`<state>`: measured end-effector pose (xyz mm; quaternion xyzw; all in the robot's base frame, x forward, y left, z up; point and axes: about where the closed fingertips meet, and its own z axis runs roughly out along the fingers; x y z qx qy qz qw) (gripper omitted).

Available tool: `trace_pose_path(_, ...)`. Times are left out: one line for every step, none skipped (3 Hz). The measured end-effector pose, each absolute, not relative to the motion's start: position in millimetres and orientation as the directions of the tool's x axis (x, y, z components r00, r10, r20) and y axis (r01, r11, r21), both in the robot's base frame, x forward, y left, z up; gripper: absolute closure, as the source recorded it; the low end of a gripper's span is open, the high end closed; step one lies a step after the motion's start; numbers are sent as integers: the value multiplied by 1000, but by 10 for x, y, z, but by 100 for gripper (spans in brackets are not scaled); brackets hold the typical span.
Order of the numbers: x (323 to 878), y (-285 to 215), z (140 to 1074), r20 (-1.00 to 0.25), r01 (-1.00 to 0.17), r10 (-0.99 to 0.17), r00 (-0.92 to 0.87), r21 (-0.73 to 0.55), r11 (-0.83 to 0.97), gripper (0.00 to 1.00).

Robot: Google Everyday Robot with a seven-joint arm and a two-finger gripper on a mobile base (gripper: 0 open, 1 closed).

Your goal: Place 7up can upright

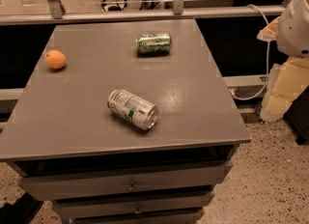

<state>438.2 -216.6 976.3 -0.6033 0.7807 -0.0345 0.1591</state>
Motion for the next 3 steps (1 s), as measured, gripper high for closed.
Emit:
trace_pose_path(4388,-2134,9756,-213,-929,-951,-225,-247,275,0)
trace_pose_path(4478,-1659,9656,-284,-905,-922,-264,-257,339,0)
trace_pose_path(4560,-1160,9417,-321,-888,-890,-324,-221,404,0)
